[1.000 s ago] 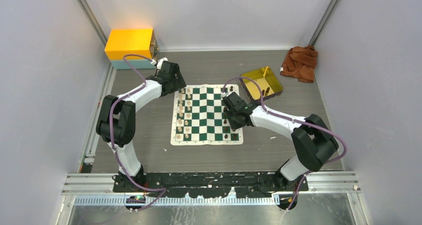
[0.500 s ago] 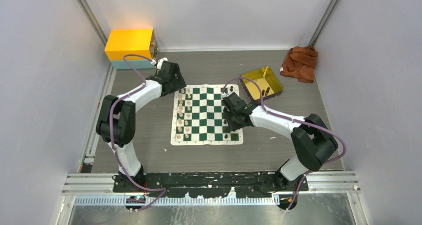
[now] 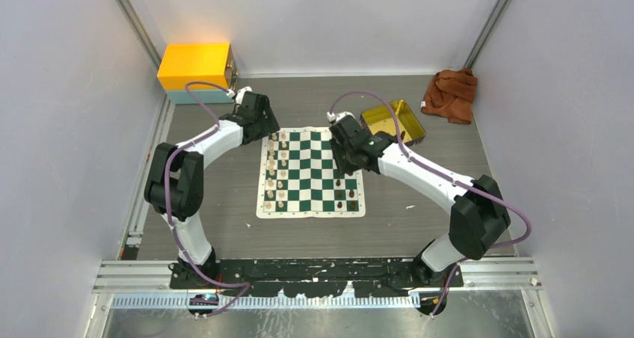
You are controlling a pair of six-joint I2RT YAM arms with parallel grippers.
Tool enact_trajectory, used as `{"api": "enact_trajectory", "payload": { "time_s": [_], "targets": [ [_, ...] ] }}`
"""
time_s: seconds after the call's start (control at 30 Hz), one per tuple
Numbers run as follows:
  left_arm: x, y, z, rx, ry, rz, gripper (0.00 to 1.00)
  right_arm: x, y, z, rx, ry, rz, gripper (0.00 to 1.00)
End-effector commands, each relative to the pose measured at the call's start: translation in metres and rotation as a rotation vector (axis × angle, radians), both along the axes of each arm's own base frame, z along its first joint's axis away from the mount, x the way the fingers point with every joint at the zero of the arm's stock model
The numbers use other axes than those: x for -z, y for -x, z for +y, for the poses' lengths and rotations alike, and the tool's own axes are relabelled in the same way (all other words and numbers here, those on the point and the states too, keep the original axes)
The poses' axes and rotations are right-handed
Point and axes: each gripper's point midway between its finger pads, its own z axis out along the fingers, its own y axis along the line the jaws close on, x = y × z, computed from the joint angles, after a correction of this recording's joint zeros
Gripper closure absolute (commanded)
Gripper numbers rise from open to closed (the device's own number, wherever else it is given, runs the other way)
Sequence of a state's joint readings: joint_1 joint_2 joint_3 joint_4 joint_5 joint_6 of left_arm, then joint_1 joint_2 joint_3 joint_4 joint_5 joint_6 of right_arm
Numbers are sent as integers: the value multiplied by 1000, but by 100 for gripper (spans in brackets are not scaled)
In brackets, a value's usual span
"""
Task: Set up the chess pieces on the board
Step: Place the chess piece on the chessboard, then pick up the chess piece from the storage box.
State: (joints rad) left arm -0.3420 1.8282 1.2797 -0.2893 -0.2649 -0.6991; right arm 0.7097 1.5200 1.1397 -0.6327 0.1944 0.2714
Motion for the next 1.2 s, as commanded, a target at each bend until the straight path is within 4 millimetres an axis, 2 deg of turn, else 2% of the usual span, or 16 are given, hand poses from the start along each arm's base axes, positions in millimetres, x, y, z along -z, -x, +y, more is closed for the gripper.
{"api": "enact_trajectory", "payload": {
  "time_s": [0.0,0.1,0.23,0.37,0.5,0.63,0.8,1.17],
  "targets": [
    [-26,-12,1,-9,15,-67,22,-72,-31,1,81,-24,-176,61],
    [-27,-12,0,-9,17,-68,23,-89,-57,-13,193,49,-247,62],
    [-27,-12,-2,-5,29,-70,23,-99,-99,-45,383,100,-274,61],
    [-29,-11,-3,-1,33,-70,23,-91,-137,-76,550,53,-237,62],
    [-31,-9,-1,1,27,-72,23,-75,-164,-100,656,34,-182,61],
    [-32,-8,1,2,23,-74,23,-50,-178,-121,741,15,-123,61],
    [-32,-7,3,2,24,-72,23,-23,-187,-143,815,-6,-60,61],
    [-30,-7,3,4,27,-67,23,10,-179,-162,875,-4,15,61]
  ]
}}
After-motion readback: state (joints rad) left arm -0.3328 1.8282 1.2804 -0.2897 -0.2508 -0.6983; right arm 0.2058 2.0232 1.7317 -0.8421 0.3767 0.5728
